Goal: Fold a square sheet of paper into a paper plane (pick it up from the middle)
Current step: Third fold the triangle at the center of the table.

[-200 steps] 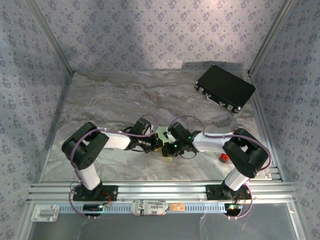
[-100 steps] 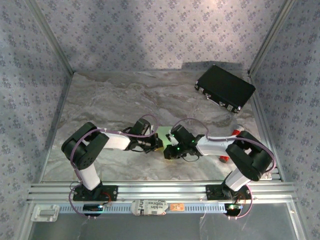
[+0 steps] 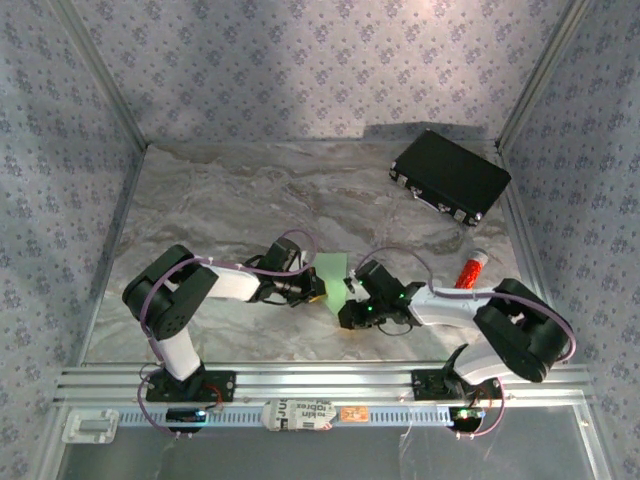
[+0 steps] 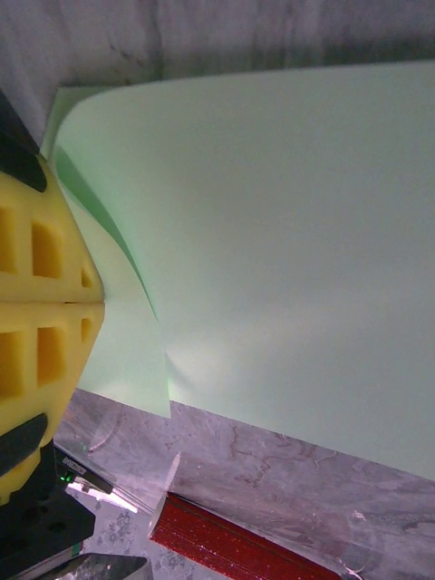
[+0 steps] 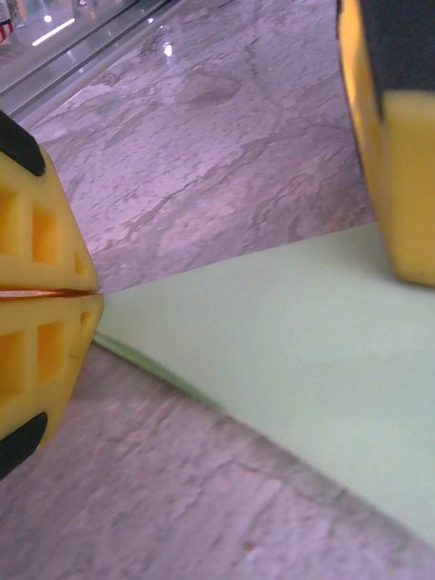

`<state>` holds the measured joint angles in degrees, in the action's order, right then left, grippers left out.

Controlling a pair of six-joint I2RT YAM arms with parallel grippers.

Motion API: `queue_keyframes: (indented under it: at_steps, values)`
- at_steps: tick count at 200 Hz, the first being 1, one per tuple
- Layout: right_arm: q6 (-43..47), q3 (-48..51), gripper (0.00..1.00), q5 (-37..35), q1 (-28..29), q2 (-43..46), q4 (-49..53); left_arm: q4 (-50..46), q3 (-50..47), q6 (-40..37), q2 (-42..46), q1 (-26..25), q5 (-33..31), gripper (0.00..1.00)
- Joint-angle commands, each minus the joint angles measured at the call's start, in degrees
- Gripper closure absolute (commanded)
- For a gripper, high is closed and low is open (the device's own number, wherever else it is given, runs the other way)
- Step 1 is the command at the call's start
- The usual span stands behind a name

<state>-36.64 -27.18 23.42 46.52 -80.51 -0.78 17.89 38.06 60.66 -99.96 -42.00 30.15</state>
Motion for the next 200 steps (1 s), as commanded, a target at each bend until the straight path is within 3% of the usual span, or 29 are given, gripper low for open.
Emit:
queue_keyframes:
  at_steps: [1,57,116,141,168,200]
  values:
    - [0.0,2.1,0.89,-0.6,-0.2,2.2,8.0,-7.7,-2.7,-0.4,-1.6,0.6,-3.8,1.0]
    - [-0.2,-3.0,0.89,0.6,-2.3,9.4,8.2,-6.9,-2.9,0.3,-1.1,0.5,-3.3,1.0]
    - [-1.6,-10.7,0.89,2.6,-3.5,-2.9,2.5,-6.3,-2.7,0.5,-0.6,0.5,-3.4,1.0]
    - [-1.3,-12.7,0.91,3.4,-4.2,-7.8,4.7,-6.7,-1.9,0.4,-0.6,0.5,-2.9,1.0]
    - [-0.7,-11.2,0.97,2.4,-4.4,-11.5,7.5,-7.0,-0.8,-0.2,0.0,0.4,-2.0,1.0]
    - [-1.3,-7.9,1.0,2.4,-4.4,-13.8,6.8,-11.3,3.5,-1.3,3.7,0.1,-1.5,0.92]
